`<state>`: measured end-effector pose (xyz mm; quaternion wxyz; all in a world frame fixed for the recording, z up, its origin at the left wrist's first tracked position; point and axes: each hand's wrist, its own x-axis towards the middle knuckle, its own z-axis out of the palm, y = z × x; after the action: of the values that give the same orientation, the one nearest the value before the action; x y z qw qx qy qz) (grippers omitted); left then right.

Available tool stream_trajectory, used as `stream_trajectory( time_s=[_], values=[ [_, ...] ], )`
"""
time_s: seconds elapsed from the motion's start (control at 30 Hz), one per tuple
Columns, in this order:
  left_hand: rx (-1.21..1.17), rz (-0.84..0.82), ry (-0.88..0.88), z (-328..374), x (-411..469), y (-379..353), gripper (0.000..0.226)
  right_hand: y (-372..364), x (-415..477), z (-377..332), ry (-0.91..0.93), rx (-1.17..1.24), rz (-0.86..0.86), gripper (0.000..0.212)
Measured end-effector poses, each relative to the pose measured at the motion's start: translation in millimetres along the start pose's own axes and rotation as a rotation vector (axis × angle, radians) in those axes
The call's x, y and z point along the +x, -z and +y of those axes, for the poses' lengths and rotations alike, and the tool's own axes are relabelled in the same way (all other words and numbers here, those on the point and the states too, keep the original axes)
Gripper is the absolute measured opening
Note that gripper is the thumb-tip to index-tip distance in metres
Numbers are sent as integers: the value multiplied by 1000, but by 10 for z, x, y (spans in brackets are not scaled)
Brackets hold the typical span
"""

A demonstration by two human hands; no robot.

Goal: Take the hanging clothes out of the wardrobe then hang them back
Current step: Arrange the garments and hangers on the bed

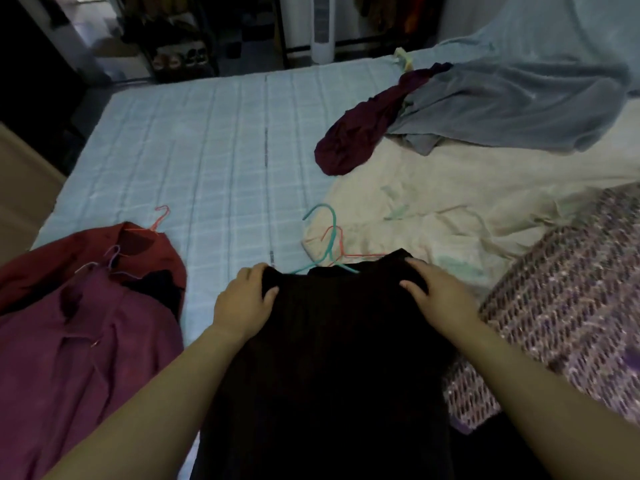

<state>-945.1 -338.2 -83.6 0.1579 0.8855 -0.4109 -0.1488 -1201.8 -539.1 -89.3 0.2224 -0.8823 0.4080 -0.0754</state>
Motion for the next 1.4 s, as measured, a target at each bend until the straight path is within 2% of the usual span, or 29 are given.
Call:
stream_trajectory(
  time_s=[0.1,0.3,0.43,0.5,0.57,0.7,0.83,0.87,0.97,1.03,1.2,1.33,1.4],
  values=[
    [129,-125,31,-60,34,-351,55,-476,119,28,101,-214,-195,56],
    [177,-245,92,-360,-411,-619,55,-1043,-95,-533,178,-165,-389,57],
    [127,-224,165,-858,-727,-450,56,-1280,-303,-1193,285,-113,-436,55],
    [89,-167,179,-1166,-873,-273,69,-1455,-367,-1597,334,-104,-457,55],
    [41,-104,199,-1579,-1008,-83,78,-1681,-409,-2043,381,-86,-479,54],
    [65,-56,213,-2619,-1194,284,75,-2287,-432,-2988,442,-43,-499,53],
    [74,-100,210,-3789,-1134,593,76,-2977,-316,-3822,365,47,-489,77],
    [72,-87,211,-4074,-1091,657,75,-3160,-241,-3969,339,58,-483,75],
    [80,-50,236,-4846,-915,837,68,-3596,71,-4327,253,46,-462,52],
    [67,-28,258,-5265,-733,940,61,-3802,317,-4522,222,21,-438,47],
    [24,9,232,-6005,-132,1005,54,-4204,879,-4790,136,10,-355,44],
    [24,39,199,-6283,327,925,38,-4469,1125,-4858,84,60,-323,40],
    [60,50,177,-6364,521,853,38,-4589,1181,-4865,60,52,-307,42]
  ],
)
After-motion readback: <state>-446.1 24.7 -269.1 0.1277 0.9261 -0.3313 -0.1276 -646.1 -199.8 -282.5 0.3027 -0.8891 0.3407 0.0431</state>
